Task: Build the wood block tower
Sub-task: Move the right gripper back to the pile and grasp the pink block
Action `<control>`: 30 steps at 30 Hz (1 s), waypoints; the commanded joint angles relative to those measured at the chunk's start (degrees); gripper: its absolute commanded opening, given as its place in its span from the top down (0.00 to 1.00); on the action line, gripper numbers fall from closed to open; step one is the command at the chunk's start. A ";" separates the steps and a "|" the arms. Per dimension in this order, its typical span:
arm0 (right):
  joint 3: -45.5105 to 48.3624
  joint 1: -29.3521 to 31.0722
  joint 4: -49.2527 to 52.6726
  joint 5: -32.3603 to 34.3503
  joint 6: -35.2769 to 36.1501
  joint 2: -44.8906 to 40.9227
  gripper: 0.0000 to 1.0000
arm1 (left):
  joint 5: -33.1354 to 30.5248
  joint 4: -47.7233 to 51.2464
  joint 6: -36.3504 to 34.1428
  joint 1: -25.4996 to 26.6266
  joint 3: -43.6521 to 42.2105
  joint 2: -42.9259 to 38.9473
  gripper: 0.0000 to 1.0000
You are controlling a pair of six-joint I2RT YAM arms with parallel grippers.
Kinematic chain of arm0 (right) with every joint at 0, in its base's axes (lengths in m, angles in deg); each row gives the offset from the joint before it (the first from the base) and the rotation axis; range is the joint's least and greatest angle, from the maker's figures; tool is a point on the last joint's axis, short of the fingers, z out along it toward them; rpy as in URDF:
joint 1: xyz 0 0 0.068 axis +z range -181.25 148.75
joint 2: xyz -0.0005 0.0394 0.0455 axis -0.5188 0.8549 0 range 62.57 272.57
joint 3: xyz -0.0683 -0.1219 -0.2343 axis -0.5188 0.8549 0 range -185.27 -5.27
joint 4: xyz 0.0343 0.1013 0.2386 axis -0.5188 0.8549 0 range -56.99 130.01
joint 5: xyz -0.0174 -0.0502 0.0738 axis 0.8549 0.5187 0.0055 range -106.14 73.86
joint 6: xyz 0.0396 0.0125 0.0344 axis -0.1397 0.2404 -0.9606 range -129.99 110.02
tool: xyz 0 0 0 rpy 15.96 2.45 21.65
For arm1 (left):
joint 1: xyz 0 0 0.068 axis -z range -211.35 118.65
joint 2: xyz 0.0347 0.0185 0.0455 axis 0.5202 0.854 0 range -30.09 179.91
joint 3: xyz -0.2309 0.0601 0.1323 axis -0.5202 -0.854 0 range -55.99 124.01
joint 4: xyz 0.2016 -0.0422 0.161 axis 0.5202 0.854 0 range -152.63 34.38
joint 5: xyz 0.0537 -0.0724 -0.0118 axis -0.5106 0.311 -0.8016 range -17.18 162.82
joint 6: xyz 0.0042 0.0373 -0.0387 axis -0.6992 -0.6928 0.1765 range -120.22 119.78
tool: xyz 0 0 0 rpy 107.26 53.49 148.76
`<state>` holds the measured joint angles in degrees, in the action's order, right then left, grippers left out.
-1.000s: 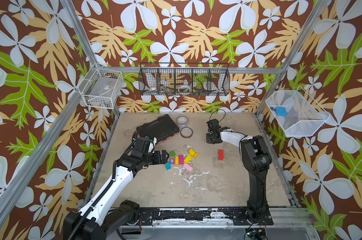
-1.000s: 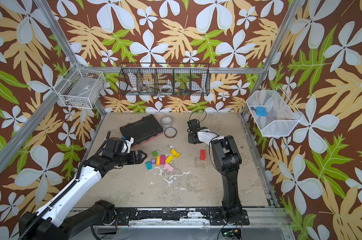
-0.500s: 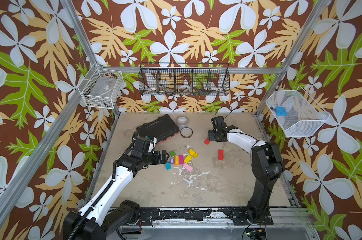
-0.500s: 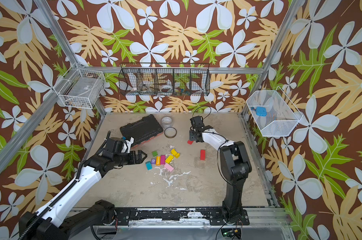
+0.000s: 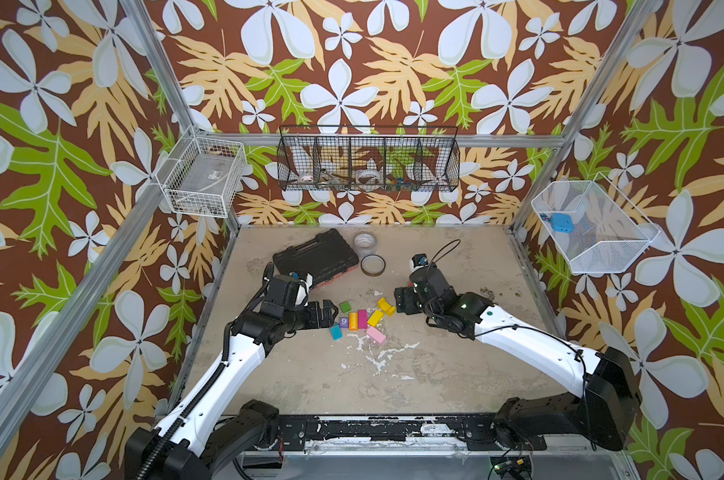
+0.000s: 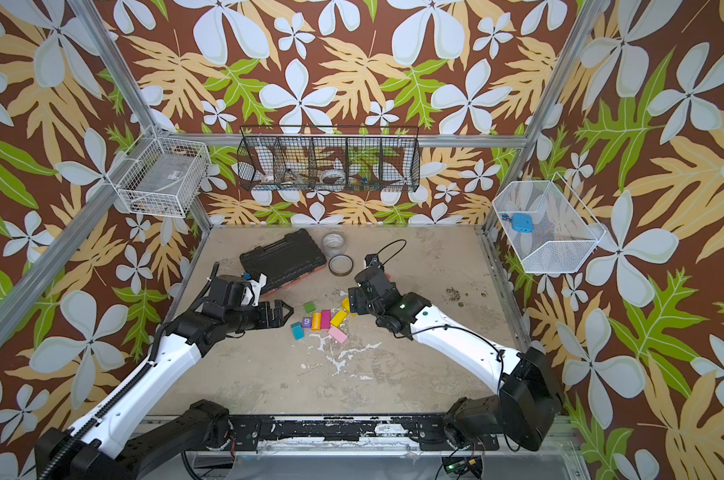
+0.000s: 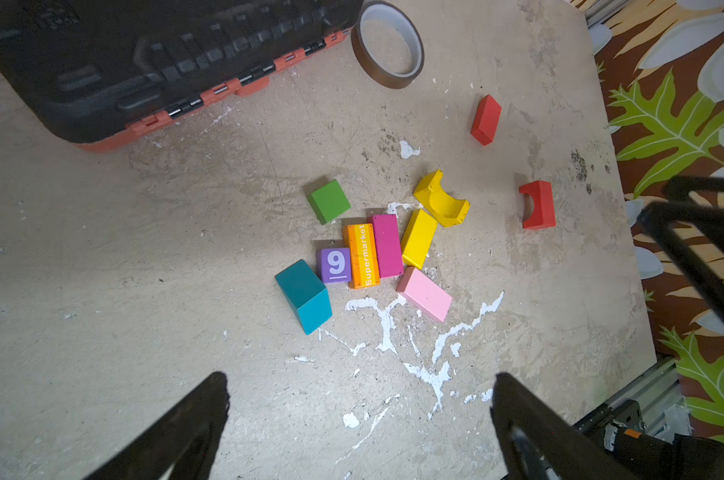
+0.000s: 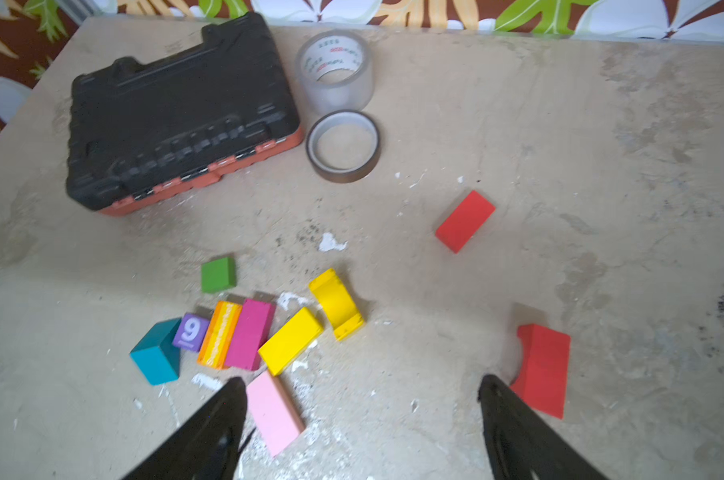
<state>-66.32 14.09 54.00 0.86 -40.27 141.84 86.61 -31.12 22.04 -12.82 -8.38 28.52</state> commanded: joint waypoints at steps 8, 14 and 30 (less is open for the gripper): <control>0.15 13.70 -0.17 4.08 -5.83 4.94 0.21 | -1.72 0.22 -0.20 0.03 0.55 -1.21 0.01; 0.73 15.82 -1.81 2.74 -7.57 9.07 0.27 | -2.55 0.39 0.05 0.06 0.63 -2.11 0.01; 0.39 13.61 -4.79 -1.34 -6.75 20.69 0.29 | -3.54 0.66 0.35 0.03 0.64 -2.79 0.01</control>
<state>-66.24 28.39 50.75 0.94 -47.24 161.94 83.59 -30.46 22.33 -12.82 -8.07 25.99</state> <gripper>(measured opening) 0.715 0.988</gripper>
